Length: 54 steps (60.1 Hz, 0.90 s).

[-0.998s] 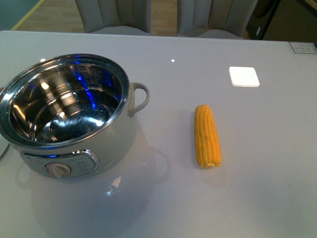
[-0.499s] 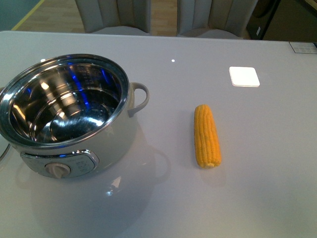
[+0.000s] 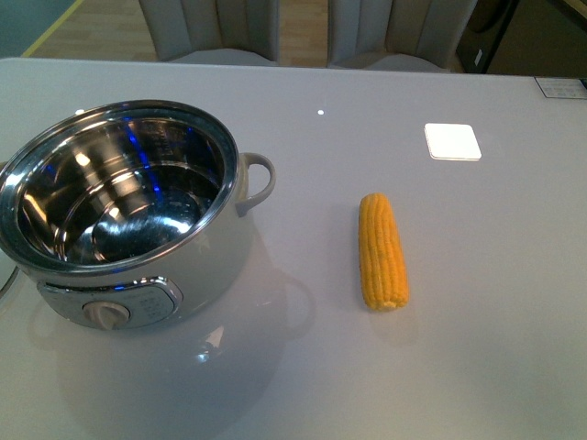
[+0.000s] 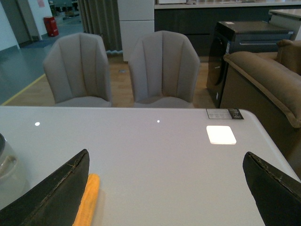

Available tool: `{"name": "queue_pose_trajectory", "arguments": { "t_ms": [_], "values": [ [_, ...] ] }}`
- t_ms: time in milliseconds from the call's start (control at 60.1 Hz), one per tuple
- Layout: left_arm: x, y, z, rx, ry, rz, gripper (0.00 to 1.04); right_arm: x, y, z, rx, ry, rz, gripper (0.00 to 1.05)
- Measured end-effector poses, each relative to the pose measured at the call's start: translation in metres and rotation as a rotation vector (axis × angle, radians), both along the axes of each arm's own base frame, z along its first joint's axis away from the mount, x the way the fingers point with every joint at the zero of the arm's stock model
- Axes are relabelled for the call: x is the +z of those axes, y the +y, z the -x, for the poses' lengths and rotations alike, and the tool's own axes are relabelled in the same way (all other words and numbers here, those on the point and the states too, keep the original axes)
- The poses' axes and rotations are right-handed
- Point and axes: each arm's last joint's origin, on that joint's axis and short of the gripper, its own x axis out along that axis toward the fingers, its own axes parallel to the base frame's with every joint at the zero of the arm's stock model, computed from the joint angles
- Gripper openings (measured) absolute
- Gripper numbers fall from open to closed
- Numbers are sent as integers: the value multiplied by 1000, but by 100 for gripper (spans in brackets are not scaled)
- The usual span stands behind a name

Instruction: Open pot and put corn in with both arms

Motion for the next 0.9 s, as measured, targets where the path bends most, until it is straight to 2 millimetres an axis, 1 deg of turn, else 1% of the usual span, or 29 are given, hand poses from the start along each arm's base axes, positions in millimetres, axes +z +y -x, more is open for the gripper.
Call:
{"name": "queue_pose_trajectory", "arguments": {
  "t_ms": [33, 100, 150, 449, 532, 582, 698, 898],
  "values": [
    [-3, -6, 1, -3, 6, 1, 30, 0, 0, 0, 0, 0, 0, 96],
    [-2, -14, 4, -3, -4, -5, 13, 0, 0, 0, 0, 0, 0, 96],
    [-1, -18, 5, -6, -7, -4, 3, 0, 0, 0, 0, 0, 0, 96],
    [-1, -32, 11, -11, -10, -6, 4, 0, 0, 0, 0, 0, 0, 96],
    [-2, -38, 13, 18, -7, -5, 4, 0, 0, 0, 0, 0, 0, 96],
    [-4, -43, 18, -18, 15, -7, 4, 0, 0, 0, 0, 0, 0, 96],
    [-4, -44, 23, -14, -4, -7, 4, 0, 0, 0, 0, 0, 0, 96],
    [-4, -44, 24, -16, -6, -7, 4, 0, 0, 0, 0, 0, 0, 96]
  ]
}}
